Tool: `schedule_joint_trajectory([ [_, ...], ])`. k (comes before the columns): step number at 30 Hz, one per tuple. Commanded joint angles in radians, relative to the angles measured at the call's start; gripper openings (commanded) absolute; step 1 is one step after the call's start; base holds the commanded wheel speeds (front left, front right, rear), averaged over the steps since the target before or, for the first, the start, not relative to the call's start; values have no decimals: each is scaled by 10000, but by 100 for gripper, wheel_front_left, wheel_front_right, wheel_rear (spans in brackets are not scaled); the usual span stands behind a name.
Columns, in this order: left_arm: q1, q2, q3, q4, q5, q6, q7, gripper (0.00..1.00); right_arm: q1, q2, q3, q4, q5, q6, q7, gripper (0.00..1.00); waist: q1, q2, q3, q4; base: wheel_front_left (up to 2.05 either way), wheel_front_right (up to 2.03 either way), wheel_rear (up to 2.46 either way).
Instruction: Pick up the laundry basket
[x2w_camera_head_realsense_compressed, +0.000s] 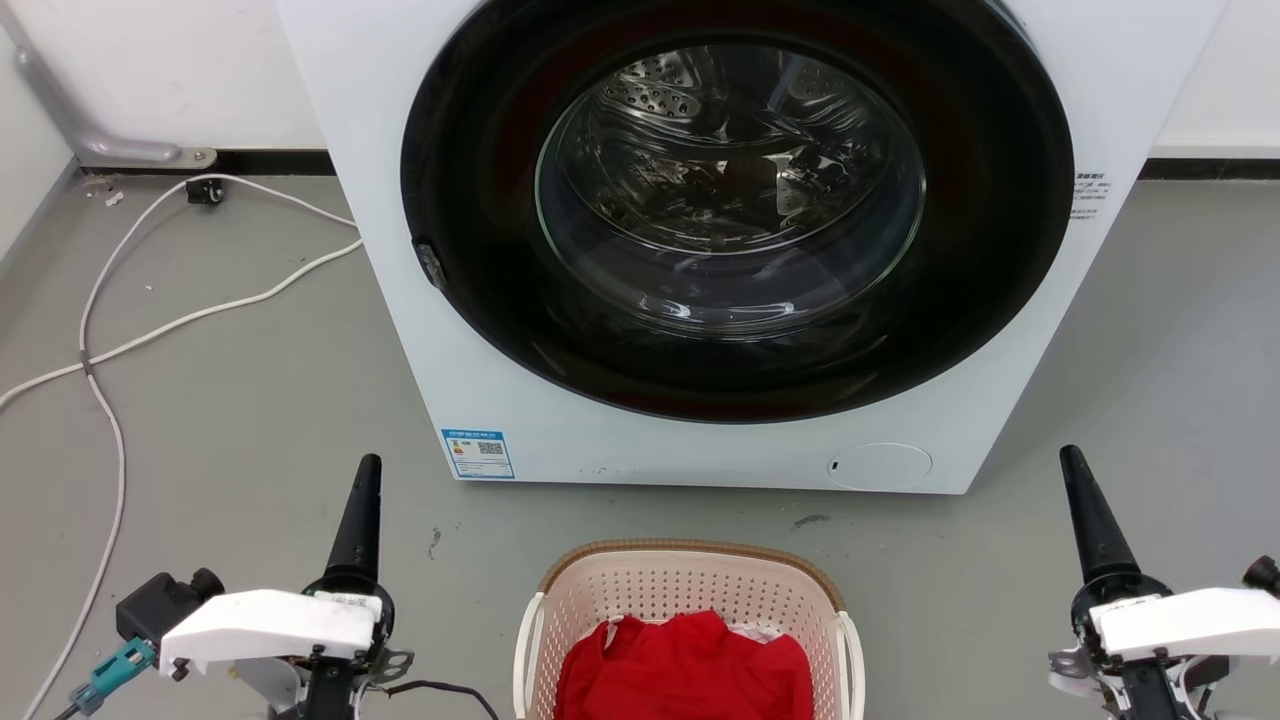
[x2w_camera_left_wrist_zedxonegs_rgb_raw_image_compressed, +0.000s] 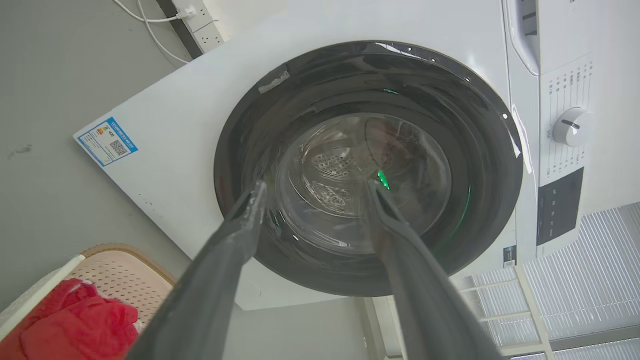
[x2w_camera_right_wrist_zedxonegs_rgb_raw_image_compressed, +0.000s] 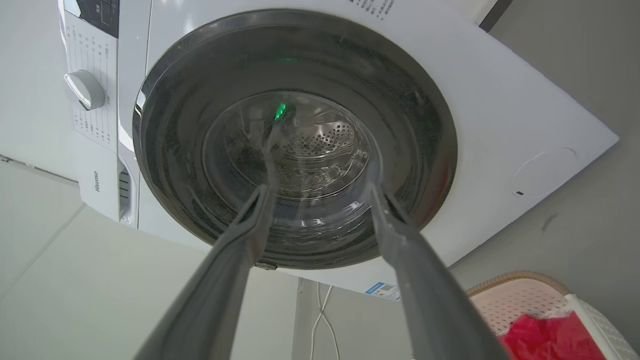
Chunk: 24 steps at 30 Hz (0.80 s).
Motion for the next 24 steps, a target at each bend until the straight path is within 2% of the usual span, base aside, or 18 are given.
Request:
schedule_joint_trajectory([
  [1, -64, 41, -52, -276, 359, 65, -99, 100, -56, -24, 46, -278, -483, 2, -91, 100, 0, -1, 1, 0, 0, 0, 0],
  [13, 110, 36, -383, -536, 2409, 268, -559, 100, 234, -16, 319, -637, -3063, 1, -558, 100, 0, -1, 12, -9, 0, 0, 0],
  [24, 280, 32, -616, -700, 3887, 482, -940, 100, 447, -9, 422, -772, -4814, 1, -929, 100, 0, -1, 0, -28, 0, 0, 0],
])
